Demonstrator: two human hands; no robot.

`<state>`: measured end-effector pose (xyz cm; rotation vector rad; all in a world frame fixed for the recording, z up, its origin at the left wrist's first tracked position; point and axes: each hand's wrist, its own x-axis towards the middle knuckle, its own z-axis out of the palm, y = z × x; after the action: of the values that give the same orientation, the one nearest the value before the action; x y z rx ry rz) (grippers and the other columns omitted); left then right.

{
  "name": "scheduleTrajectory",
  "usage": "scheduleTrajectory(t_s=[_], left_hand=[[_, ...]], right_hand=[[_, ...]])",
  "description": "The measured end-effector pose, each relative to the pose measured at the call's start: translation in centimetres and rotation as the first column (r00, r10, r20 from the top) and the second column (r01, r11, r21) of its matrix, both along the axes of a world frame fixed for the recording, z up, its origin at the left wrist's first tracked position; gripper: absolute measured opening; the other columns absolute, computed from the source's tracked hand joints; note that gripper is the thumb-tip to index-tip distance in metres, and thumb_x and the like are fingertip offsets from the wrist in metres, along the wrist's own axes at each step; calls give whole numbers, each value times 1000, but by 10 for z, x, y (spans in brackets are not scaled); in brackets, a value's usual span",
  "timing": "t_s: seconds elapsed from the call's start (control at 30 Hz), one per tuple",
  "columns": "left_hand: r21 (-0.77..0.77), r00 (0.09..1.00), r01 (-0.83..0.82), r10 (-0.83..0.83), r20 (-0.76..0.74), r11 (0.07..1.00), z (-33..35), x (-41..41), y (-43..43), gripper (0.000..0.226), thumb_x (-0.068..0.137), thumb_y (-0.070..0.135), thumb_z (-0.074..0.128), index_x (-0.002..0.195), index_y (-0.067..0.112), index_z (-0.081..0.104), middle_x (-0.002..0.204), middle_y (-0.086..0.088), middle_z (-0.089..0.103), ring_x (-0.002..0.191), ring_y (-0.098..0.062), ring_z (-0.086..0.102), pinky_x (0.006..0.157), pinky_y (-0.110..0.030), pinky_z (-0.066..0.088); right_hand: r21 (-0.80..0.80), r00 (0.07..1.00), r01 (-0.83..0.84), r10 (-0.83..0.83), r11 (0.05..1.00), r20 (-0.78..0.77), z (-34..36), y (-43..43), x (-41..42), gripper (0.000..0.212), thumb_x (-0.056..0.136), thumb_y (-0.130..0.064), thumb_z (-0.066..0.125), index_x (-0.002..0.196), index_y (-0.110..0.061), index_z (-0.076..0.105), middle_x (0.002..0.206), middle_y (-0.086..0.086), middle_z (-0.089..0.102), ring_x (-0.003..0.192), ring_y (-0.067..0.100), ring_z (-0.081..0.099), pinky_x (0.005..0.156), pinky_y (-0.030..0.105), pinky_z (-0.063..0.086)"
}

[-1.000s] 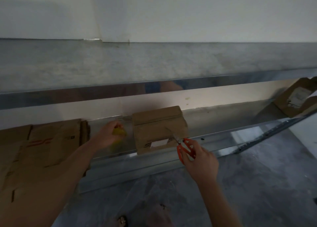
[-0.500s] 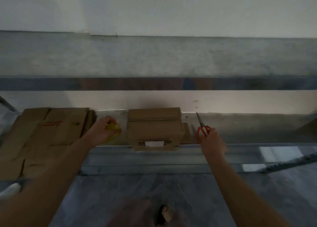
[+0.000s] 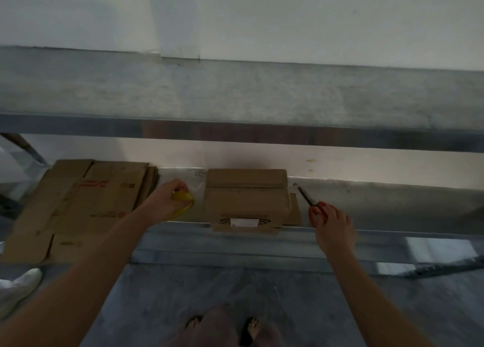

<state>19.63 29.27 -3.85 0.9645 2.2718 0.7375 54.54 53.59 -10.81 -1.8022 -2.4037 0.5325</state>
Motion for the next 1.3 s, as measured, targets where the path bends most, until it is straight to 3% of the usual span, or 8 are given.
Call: scheduleTrajectory(t_s=[0.1, 0.27, 0.4, 0.53, 0.63, 0.93, 1.13, 1.3], left_hand=[[12, 999, 47, -47, 5, 999, 6, -4, 0, 23, 87, 23, 69, 106, 23, 57, 100, 4, 56, 86, -13, 54, 63, -21, 43], [32, 984, 167, -169, 55, 985, 17, -15, -5, 23, 86, 23, 69, 104, 27, 57, 101, 9, 55, 89, -13, 54, 63, -23, 43], [52, 966, 236, -240, 93, 970, 21, -25, -10, 26, 85, 24, 69, 106, 29, 56, 111, 4, 54, 97, -18, 54, 71, -28, 46], [86, 953, 280, -288, 97, 956, 21, -30, -11, 26, 86, 25, 68, 109, 26, 55, 111, 4, 53, 95, -13, 52, 67, -23, 43], [108, 941, 307, -318, 113, 946, 18, -34, -11, 26, 85, 24, 68, 109, 23, 56, 109, 3, 54, 95, -14, 52, 67, -22, 43], [111, 922, 349, -362, 136, 931, 7, -56, -7, 32, 83, 24, 71, 111, 25, 55, 112, 4, 54, 99, -13, 52, 72, -21, 43], [158, 906, 350, -377, 195, 923, 0, -61, 3, 28, 84, 40, 70, 107, 31, 56, 108, 8, 56, 97, -10, 55, 80, -28, 47], [197, 898, 396, -423, 120, 897, -10, -66, 5, 21, 83, 32, 71, 98, 33, 56, 101, 11, 56, 93, -8, 55, 75, -22, 43]], right_hand=[[211, 987, -61, 91, 976, -136, 29, -37, -18, 46, 100, -37, 40, 138, -12, 50, 145, 14, 48, 136, 34, 38, 108, 54, 38], [447, 926, -233, 337, 864, -169, 76, -124, -91, 54, 99, -52, 33, 148, -28, 37, 153, 5, 38, 147, 27, 24, 118, 51, 25], [394, 900, -334, 414, 856, -137, 85, -176, -167, 56, 97, -56, 32, 147, -33, 39, 156, 3, 35, 149, 30, 19, 119, 57, 17], [198, 955, -280, 294, 939, -46, 73, -186, -211, 63, 95, -62, 24, 150, -33, 33, 160, 4, 26, 151, 30, 6, 120, 59, 1], [152, 973, -228, 231, 962, -3, 63, -188, -222, 62, 96, -62, 25, 151, -34, 30, 161, 2, 23, 151, 30, 4, 120, 58, -4], [245, 967, -236, 251, 940, -30, 55, -190, -226, 58, 96, -59, 39, 148, -31, 40, 156, 5, 35, 149, 32, 17, 122, 51, 3], [288, 965, -47, 117, 957, -234, 48, -177, -237, 43, 92, -55, 54, 126, -32, 64, 141, 2, 55, 142, 28, 34, 122, 49, 9], [327, 952, 7, 95, 945, -293, 39, -175, -241, 43, 91, -58, 48, 120, -32, 67, 137, 1, 58, 140, 26, 37, 122, 48, 12]])
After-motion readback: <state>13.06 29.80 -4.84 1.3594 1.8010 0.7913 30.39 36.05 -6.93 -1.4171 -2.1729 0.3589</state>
